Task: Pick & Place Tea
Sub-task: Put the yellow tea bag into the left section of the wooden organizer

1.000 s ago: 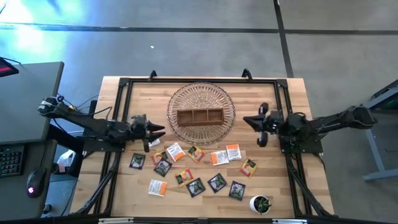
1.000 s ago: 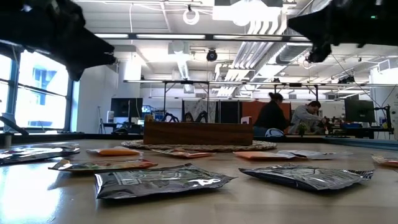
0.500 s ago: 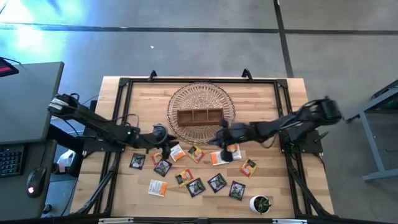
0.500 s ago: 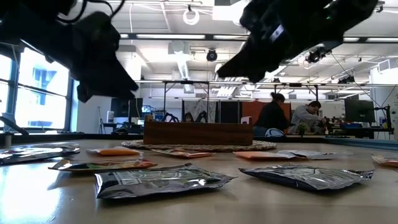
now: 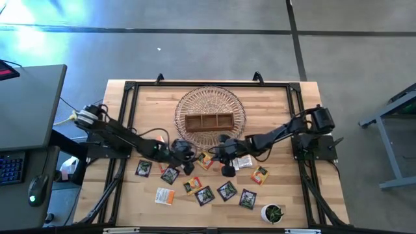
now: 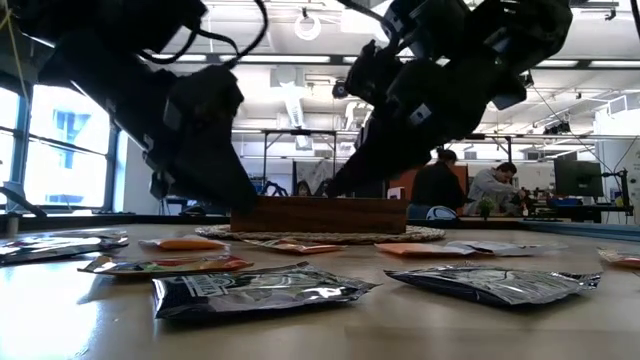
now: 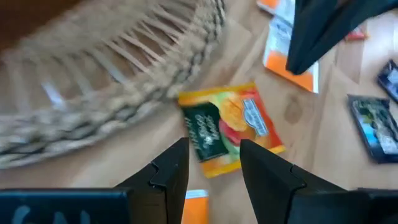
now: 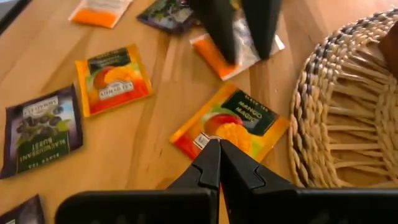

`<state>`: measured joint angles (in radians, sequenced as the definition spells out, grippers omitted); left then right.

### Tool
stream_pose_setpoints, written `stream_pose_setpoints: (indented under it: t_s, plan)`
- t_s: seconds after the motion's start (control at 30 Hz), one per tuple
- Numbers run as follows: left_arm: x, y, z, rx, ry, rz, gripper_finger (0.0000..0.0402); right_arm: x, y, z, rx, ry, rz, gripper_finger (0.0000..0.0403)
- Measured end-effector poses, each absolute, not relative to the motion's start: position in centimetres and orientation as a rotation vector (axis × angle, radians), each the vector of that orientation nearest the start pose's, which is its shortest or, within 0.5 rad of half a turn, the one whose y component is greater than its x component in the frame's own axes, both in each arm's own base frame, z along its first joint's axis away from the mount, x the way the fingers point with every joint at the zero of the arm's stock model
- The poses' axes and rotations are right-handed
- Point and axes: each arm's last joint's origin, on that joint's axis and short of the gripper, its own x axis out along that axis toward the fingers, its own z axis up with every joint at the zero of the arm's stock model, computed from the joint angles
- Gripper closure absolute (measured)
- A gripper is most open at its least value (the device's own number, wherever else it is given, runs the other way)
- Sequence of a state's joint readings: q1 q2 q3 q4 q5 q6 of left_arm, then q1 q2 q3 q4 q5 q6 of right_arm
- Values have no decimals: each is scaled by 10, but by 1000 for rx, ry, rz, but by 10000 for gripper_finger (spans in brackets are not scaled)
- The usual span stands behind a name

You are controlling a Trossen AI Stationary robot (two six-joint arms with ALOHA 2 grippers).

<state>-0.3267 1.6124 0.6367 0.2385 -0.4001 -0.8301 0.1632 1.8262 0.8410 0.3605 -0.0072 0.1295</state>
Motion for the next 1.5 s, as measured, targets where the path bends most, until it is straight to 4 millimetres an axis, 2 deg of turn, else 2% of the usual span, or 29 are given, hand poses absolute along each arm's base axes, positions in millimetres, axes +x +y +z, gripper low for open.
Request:
stream_pose_setpoints:
  t_s: [0.2,0.43,0.83,1.03,1.13,1.27,1.37,1.5]
  plan:
    - [285,-85,123,-531,645,375,260,347,58,122,101,656,112,403]
    - [285,-80,121,-587,648,428,260,349,61,97,118,704,120,403]
    - [288,-66,119,-643,701,415,260,351,61,93,122,697,132,403]
    - [289,-64,119,-658,713,400,260,354,63,107,92,608,188,403]
    - [289,-65,119,-672,712,403,260,356,62,111,58,570,143,403]
    - [289,-65,119,-676,712,404,260,356,59,103,56,592,69,403]
    - [289,-65,119,-677,713,403,260,357,58,89,62,622,63,403]
    - [288,-65,119,-681,723,395,260,358,57,80,72,640,76,403]
